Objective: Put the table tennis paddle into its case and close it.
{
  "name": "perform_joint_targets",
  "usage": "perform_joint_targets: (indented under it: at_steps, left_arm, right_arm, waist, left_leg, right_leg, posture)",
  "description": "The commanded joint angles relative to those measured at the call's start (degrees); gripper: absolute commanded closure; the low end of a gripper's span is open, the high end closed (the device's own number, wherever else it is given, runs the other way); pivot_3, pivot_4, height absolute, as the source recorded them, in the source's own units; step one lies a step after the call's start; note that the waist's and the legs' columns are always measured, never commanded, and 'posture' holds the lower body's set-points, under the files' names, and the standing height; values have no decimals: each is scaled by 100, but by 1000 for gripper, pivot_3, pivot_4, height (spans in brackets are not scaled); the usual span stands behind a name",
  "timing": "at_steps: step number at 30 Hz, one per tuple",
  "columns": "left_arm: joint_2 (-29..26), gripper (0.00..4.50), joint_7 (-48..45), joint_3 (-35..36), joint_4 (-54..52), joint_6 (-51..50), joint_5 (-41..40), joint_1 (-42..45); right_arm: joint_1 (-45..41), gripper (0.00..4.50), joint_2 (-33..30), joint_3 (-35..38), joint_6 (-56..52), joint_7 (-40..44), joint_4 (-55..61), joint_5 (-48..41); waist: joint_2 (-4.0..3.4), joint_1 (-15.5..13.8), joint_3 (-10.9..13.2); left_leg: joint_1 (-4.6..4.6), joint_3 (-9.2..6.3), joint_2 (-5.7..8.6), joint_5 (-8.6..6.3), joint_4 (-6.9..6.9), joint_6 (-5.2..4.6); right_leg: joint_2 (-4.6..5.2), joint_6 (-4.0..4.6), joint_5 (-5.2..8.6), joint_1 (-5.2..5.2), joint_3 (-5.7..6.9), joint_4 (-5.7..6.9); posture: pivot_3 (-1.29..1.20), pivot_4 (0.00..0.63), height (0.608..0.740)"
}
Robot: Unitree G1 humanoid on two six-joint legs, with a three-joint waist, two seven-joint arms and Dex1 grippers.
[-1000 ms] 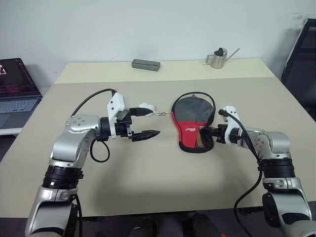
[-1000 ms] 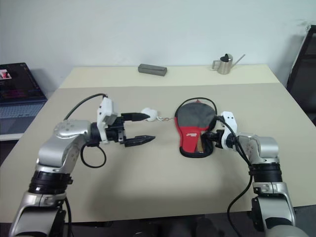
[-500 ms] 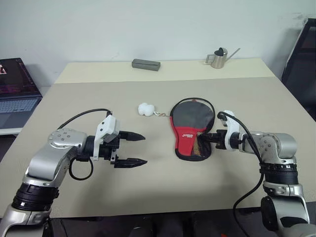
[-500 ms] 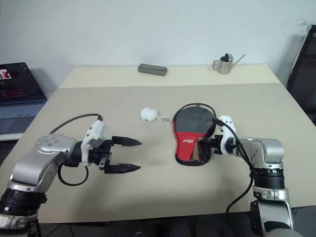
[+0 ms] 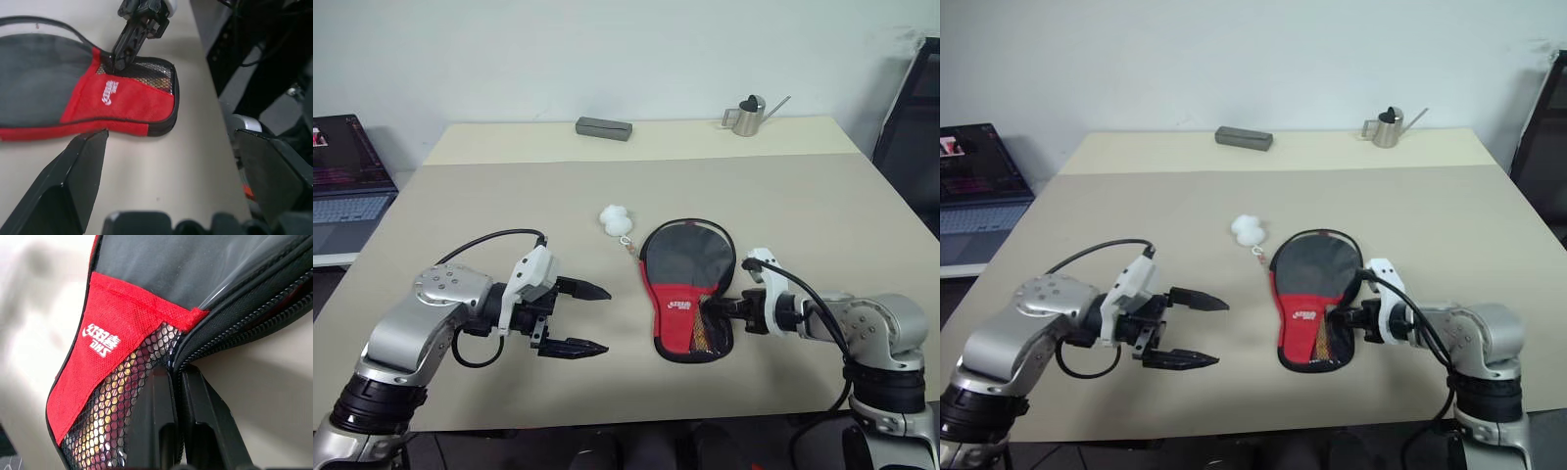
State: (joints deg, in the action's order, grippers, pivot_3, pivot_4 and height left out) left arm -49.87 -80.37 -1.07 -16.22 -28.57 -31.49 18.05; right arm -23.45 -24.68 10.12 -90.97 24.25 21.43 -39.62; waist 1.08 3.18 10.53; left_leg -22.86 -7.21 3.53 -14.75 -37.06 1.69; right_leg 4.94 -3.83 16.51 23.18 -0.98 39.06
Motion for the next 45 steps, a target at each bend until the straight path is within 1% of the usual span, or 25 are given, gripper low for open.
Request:
perform_joint_targets:
  at_steps: [1, 6, 10, 15, 20, 27, 30, 37, 41, 45]
  left_arm:
    - [-135, 0, -114, 3, -257, -40, -152, -31]
    - [-163, 0, -107, -8, -343, -116, -220, -109]
    - [-172, 0, -95, -42, -401, -192, -276, -141]
    - [-124, 0, -57, -105, -402, -235, -276, -112]
    - [-103, 0, -21, -102, -392, -239, -272, -109]
    - [-121, 0, 95, 0, -468, -248, -306, -211]
    - [-159, 0, 139, 27, -493, -250, -325, -260]
    - [-185, 0, 172, 43, -491, -217, -308, -301]
    - [-197, 0, 174, 31, -447, -168, -282, -288]
    - [-188, 0, 186, -9, -379, -92, -225, -264]
  right_arm:
    - [458, 4481, -299, -22, -153, 65, 508, -683]
    - [1002, 4481, -577, 162, -153, -216, 871, -1421]
    - [1319, 4481, -668, 331, -153, -596, 1009, -1986]
    - [1377, 4481, -347, 387, -153, -1316, 985, -2500]
    - [1044, 4481, 36, 371, -153, -1882, 691, -2648]
    - [610, 4481, 472, 339, -153, -2329, 328, -2685]
    - [585, 4481, 485, 314, -153, -2401, 296, -2740]
    - [745, 4481, 412, 299, -153, -2566, 370, -2920]
    - [915, 3468, 277, 446, -153, -2702, 466, -3171]
    - [1118, 2095, 133, 680, -153, -2897, 566, -3596]
  waist:
    - [0, -11, 0]
    - [2, -31, -1]
    - [2, -35, -2]
    - [3, -31, -4]
    - [3, 16, -5]
    - [3, 24, -5]
    - [3, 16, -5]
    - [3, 14, -5]
    - [3, 2, -5]
    - [3, -2, -5]
  left_leg:
    - [0, -1, 0, 0, 1, 0]
    - [0, 1, 0, -1, 0, -1]
    - [1, -2, -1, -1, 1, -1]
    - [3, 0, -1, -1, 0, -1]
    - [12, 3, -13, 0, 1, -2]
    - [25, 12, -46, 4, -1, -1]
    - [27, 15, -85, 5, -1, -1]
    - [28, 19, -99, 5, 1, -1]
    - [27, 19, -99, 5, 1, -1]
    - [27, 19, -99, 5, 1, -1]
  right_leg:
    - [0, 0, 0, 0, 1, -1]
    - [0, 0, 0, -3, 0, -4]
    - [0, 0, 1, -5, 2, -3]
    - [-1, 0, 1, -7, 1, -2]
    - [-12, 5, -2, -8, -2, 4]
    - [-64, 52, -37, -10, -12, 4]
    - [-87, 63, -44, -10, -11, 3]
    - [-101, 68, -47, -9, -11, 2]
    - [-101, 68, -47, -9, -12, -1]
    - [-101, 68, -47, -9, -11, -1]
  posture:
    - [0, 150, 740]
    - [0, 150, 740]
    - [0, 150, 740]
    - [0, 150, 740]
    - [0, 150, 740]
    - [0, 150, 740]
    - [0, 150, 740]
    - [0, 150, 740]
    - [0, 150, 740]
    - [0, 150, 740]
